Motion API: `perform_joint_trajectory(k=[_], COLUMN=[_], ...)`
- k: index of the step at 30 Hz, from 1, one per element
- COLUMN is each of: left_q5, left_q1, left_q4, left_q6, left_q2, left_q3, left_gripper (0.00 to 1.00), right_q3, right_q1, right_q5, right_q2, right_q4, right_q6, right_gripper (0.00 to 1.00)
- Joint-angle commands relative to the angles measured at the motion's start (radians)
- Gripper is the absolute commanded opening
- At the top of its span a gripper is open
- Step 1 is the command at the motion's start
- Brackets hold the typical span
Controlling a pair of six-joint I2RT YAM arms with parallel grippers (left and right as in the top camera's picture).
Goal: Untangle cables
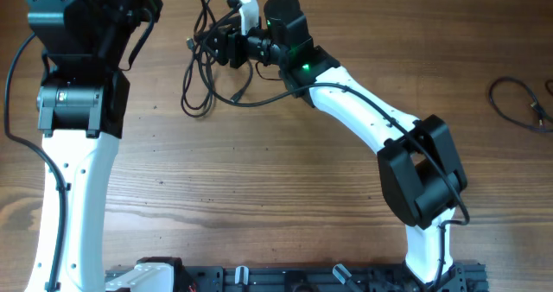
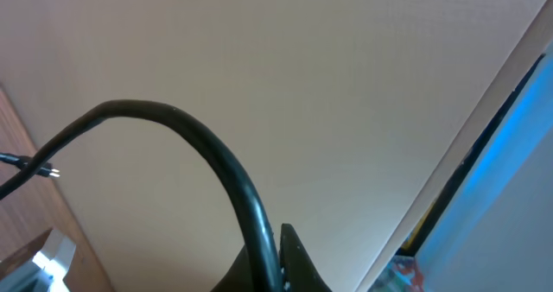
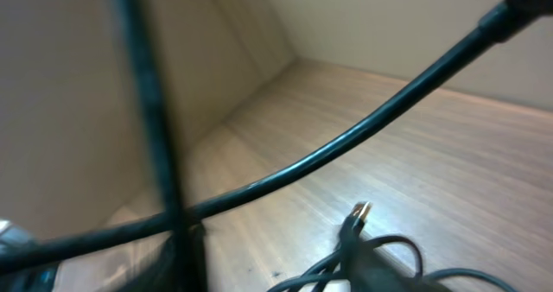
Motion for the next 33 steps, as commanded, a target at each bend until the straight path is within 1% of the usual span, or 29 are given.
perform_joint_trajectory(k=[1, 3, 4, 6, 7, 8, 9, 10, 11, 12, 13, 14, 15, 16, 17, 19, 20, 22, 24, 27, 30, 31, 33], left_q5=[0.032, -0.027, -0.084, -0.224, -0.296, -0.326, -0.328, -0.328, -0.321, -0.267, -0.220, -0.168, -0.148, -0.149, -0.148, -0.119, -0.066, 0.005, 0.025, 0.105, 0.181, 0.200, 0.204], left_q1=[0.009, 0.019, 0.026, 0.030, 0.030, 0.030, 0.030, 0.029, 0.028, 0.023, 0.016, 0.001, -0.016, -0.035, -0.047, -0.058, -0.059, -0.059, -0.059, -0.059, -0.061, -0.061, -0.061], left_q4=[-0.012, -0.076, -0.132, -0.224, -0.270, -0.315, -0.373, -0.403, -0.417, -0.437, -0.448, -0.455, -0.457, -0.466, -0.467, -0.484, -0.483, -0.484, -0.482, -0.474, -0.455, -0.450, -0.451], left_q6=[-0.015, -0.012, -0.011, 0.063, 0.124, 0.148, 0.155, 0.198, 0.247, 0.395, 0.463, 0.534, 0.575, 0.580, 0.563, 0.396, 0.315, 0.216, 0.174, 0.084, 0.077, 0.077, 0.078], left_q2=[-0.008, -0.008, -0.007, -0.007, -0.006, -0.005, -0.002, 0.000, 0.002, 0.007, 0.010, 0.016, 0.025, 0.037, 0.051, 0.066, 0.067, 0.067, 0.067, 0.067, 0.067, 0.067, 0.067], left_q3=[0.003, 0.003, 0.003, 0.003, 0.003, 0.003, 0.003, 0.003, 0.003, 0.002, 0.002, 0.001, 0.001, 0.000, 0.001, 0.000, 0.000, 0.000, 0.000, 0.001, 0.001, 0.001, 0.001], left_gripper=[0.04, 0.04, 0.04, 0.04, 0.04, 0.04, 0.04, 0.04, 0.04, 0.04, 0.04, 0.04, 0.04, 0.04, 0.04, 0.04, 0.04, 0.04, 0.04, 0.04, 0.04, 0.04, 0.04], right_q3=[0.008, 0.008, 0.008, 0.008, 0.008, 0.008, 0.008, 0.008, 0.008, 0.008, 0.008, 0.008, 0.008, 0.008, 0.008, 0.008, 0.008, 0.008, 0.008, 0.008, 0.008, 0.008, 0.008], right_q1=[-0.006, -0.022, -0.040, -0.078, -0.098, -0.109, -0.109, -0.109, -0.109, -0.111, -0.111, -0.109, -0.100, -0.087, -0.065, -0.037, -0.026, -0.014, -0.007, -0.004, -0.004, -0.004, -0.005], right_q5=[0.053, 0.106, 0.123, 0.121, 0.101, 0.053, -0.014, -0.051, -0.069, -0.069, -0.085, -0.145, -0.208, -0.248, -0.254, -0.254, -0.255, -0.257, -0.266, -0.262, -0.248, -0.219, -0.130], right_q2=[-0.024, -0.053, -0.084, -0.155, -0.195, -0.222, -0.232, -0.233, -0.233, -0.240, -0.250, -0.272, -0.294, -0.313, -0.334, -0.338, -0.332, -0.331, -0.331, -0.328, -0.328, -0.327, -0.327], right_q4=[-0.086, -0.248, -0.345, -0.520, -0.637, -0.760, -0.853, -0.906, -0.946, -0.997, -0.991, -0.960, -0.918, -0.870, -0.798, -0.687, -0.636, -0.563, -0.512, -0.497, -0.469, -0.462, -0.462], right_q6=[0.014, 0.013, -0.001, -0.027, -0.053, -0.093, -0.151, -0.198, -0.231, -0.251, -0.253, -0.289, -0.308, -0.321, -0.331, -0.328, -0.323, -0.299, -0.297, -0.296, -0.296, -0.300, -0.304], right_gripper=[0.04, 0.04, 0.04, 0.04, 0.04, 0.04, 0.04, 0.04, 0.04, 0.04, 0.04, 0.04, 0.04, 0.04, 0.05, 0.05, 0.05, 0.05, 0.12, 0.25, 0.37, 0.45, 0.53])
